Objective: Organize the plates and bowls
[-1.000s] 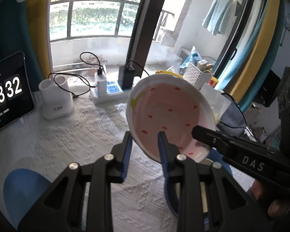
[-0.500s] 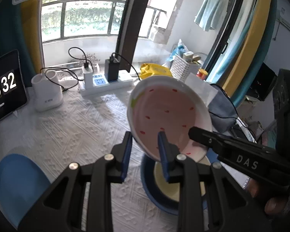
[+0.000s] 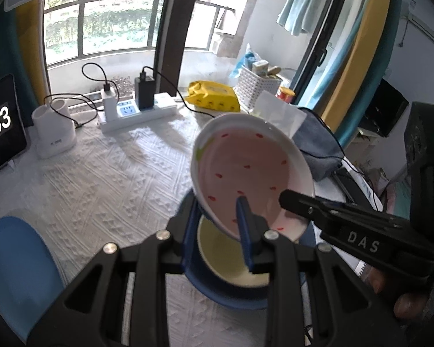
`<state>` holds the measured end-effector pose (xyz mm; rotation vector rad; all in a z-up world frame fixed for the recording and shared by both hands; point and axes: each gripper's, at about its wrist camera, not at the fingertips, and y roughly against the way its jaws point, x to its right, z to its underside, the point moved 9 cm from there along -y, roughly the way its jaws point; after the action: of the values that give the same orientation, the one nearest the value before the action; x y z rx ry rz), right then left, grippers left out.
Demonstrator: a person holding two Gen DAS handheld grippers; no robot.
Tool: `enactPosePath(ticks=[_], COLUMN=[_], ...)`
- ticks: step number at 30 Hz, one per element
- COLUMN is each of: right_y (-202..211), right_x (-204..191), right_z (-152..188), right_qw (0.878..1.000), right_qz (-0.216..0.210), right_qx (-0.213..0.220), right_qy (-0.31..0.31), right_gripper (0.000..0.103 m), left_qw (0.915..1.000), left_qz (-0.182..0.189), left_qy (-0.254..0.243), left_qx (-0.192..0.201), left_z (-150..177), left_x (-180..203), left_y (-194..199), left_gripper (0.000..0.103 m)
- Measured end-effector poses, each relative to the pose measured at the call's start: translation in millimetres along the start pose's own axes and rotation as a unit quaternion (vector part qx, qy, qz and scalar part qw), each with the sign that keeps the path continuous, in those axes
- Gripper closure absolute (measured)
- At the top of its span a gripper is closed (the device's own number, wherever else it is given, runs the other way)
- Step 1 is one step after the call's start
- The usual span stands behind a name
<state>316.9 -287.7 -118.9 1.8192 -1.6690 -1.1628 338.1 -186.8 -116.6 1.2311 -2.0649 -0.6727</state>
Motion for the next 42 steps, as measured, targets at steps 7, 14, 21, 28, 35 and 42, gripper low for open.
enactPosePath(ticks=[7,14,21,28,35,42], right_y=[0,-1,-6,-7,-7,-8], right_x=[14,25,29,33,32,33], right_z=[15,27,37,41,41,44], right_qw=[1.0,1.0,0.999,0.999,0.999,0.999], right_qz=[0.007,0.014,0.016,0.02,0.031,0.034], right_qx=[-0.008,-0.02,-0.031,-0.037,-0.037,-0.041], right_qy=[-0.008,-0.008,-0.009,-0.012,0.002,0.007], right_gripper=[0.083,0.083,0.083,0.083,0.083,0.081], left_qw=[0.9999,0.9996,0.9992,0.9986,0.9981,0.9982], left_qz=[0.003,0.006,0.006,0.007,0.009,0.0], left_qy=[-0.007,-0.009,-0.012,-0.017,-0.014,-0.011], left_qx=[-0.014,-0.024,-0.039,-0.05,-0.06,-0.058], left_z=[15,29,41,49,57,57], left_x=[12,16,15,17,13,5], left_y=[-6,-11,-16,-22,-26,-24], left_gripper=[0.075,0.075,0.075,0.075,0.075,0.073])
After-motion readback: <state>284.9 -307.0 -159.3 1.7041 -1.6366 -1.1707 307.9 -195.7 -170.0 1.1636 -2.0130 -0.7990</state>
